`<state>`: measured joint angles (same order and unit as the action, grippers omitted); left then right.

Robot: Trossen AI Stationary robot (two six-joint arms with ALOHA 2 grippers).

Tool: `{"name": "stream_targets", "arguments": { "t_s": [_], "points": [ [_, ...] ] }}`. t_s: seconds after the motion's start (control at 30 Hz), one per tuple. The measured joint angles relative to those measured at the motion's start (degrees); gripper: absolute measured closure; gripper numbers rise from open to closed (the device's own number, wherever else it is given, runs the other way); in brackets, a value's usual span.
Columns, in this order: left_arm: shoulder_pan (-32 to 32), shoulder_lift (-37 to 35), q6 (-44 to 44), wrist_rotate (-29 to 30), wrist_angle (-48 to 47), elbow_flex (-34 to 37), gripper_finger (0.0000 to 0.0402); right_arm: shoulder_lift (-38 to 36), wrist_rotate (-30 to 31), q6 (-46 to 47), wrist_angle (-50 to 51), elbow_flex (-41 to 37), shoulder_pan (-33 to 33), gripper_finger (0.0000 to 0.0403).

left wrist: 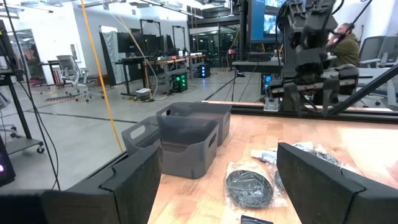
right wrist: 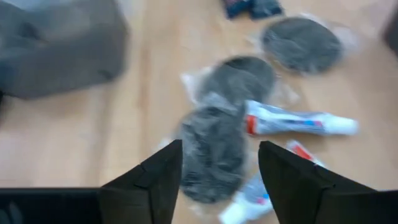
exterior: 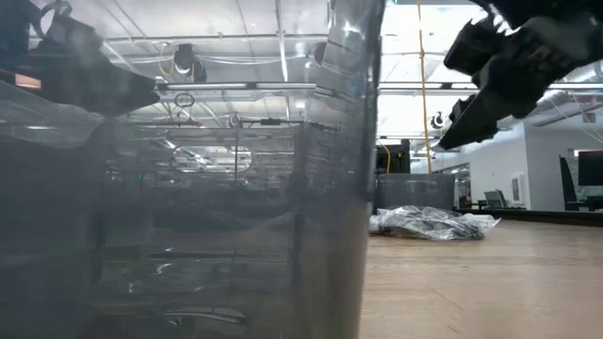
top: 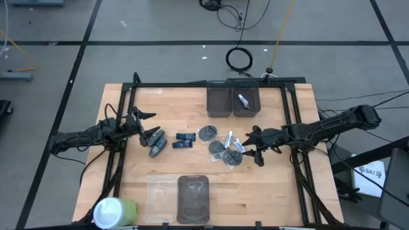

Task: Pick & Place Travel size toiletries
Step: Put the right toothpaste into the top right black bin

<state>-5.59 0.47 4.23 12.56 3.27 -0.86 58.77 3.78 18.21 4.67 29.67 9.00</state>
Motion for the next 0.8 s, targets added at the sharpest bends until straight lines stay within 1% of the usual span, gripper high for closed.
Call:
{"name": "stream_targets", "arguments": {
  "t_s": [0.07, 0.13, 0.3, 0.43, 0.6, 0.73, 0.8],
  "points": [
    [0.0, 0.0, 0.0, 0.02, 0.0, 0.0, 0.0092, 3.45, 3.39, 0.06, 1.66, 1.19, 0.26, 0.0187],
    [-0.02, 0.0, 0.0, 0.0, -0.01, 0.0, 0.0091, 6.95, 5.02, 0.68, 1.83, 1.5, 0.24, 0.0181],
    [0.0, 0.0, 0.0, 0.02, 0.0, 0.0, 0.0092, 14.77, 5.39, 2.03, 1.71, 1.52, -0.86, 0.0182],
    [-0.01, 0.0, 0.0, 0.01, -0.02, 0.0, 0.0091, 19.14, 5.43, 2.18, 1.15, 1.56, -2.01, 0.019],
    [-0.02, 0.0, 0.0, 0.02, 0.0, 0.0, 0.0092, 21.64, 5.42, 2.22, 1.75, 1.69, -2.69, 0.0198],
    [-0.02, 0.0, 0.0, 0.01, -0.02, 0.0, 0.0092, 21.5, 5.59, 0.26, 2.64, 1.71, -2.67, 0.02],
    [-0.01, 0.0, 0.0, 0.02, -0.01, 0.0, 0.0091, 21.29, 6.73, -0.33, 2.7, 1.69, -2.67, 0.02]
  ]
}}
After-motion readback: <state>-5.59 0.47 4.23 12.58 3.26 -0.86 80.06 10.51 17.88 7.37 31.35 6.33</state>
